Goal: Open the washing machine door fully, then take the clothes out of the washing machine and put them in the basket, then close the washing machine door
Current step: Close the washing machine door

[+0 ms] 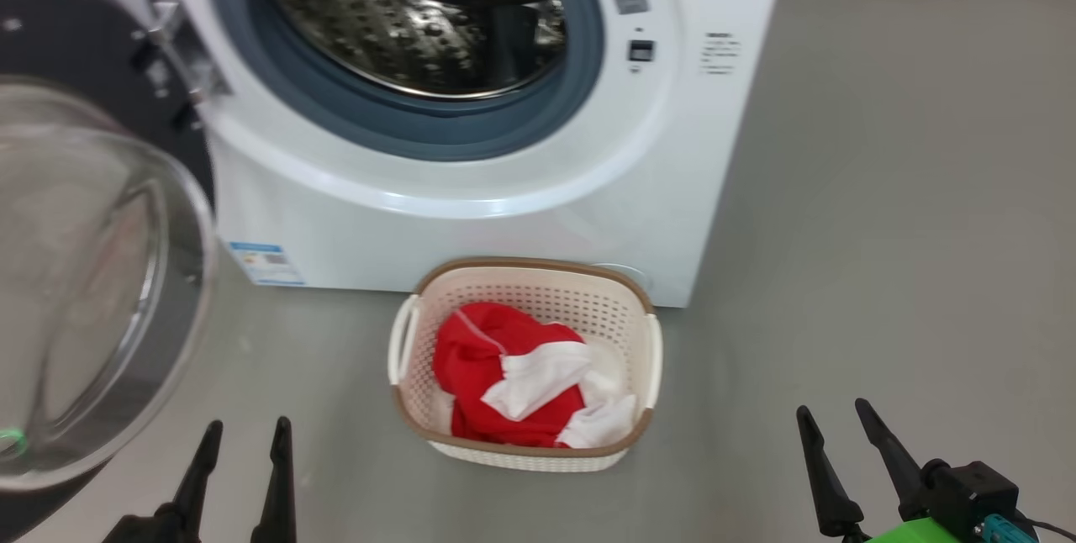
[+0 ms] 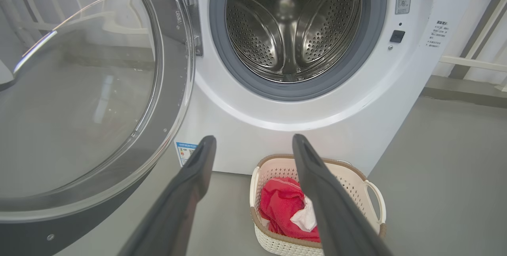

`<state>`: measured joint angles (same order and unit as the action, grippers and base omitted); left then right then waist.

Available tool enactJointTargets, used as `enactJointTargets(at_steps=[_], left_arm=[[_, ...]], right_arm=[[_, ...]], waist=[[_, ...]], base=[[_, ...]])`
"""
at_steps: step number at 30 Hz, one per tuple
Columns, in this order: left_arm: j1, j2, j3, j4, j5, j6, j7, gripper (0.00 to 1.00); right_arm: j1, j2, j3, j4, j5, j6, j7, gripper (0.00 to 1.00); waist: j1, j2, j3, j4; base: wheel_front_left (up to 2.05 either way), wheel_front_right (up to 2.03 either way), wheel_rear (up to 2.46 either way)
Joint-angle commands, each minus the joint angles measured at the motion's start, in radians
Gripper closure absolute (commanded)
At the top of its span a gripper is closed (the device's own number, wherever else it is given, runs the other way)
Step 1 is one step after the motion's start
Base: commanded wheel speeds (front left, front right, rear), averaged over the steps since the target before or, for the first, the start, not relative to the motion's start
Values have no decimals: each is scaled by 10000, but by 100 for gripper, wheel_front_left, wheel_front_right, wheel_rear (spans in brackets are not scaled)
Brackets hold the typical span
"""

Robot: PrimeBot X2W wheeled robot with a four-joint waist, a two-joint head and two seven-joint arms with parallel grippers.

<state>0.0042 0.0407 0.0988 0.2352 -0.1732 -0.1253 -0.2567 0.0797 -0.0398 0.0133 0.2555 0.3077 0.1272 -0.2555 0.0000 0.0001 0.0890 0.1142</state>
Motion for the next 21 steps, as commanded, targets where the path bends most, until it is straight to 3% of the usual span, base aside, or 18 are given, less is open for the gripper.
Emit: enactJointTargets(at_steps=[1, 16, 21], left_arm=[[0, 100, 330, -152, -155, -54, -51, 0], [605, 96, -236, -9, -657, 454, -51, 0], [699, 96, -87, -158, -889, 671, -51, 0]], right_arm=[[-53, -104, 287, -178, -65, 35, -63, 0], [-220, -319, 1042, 196, 15, 35, -63, 0], [-628, -469, 1644, 408, 59, 35, -63, 0]], waist=[[0, -1, -197, 725], [0, -1, -825, 3301], [0, -1, -706, 3647]], base=[[0, 0, 0], [0, 0, 0], [0, 0, 0]])
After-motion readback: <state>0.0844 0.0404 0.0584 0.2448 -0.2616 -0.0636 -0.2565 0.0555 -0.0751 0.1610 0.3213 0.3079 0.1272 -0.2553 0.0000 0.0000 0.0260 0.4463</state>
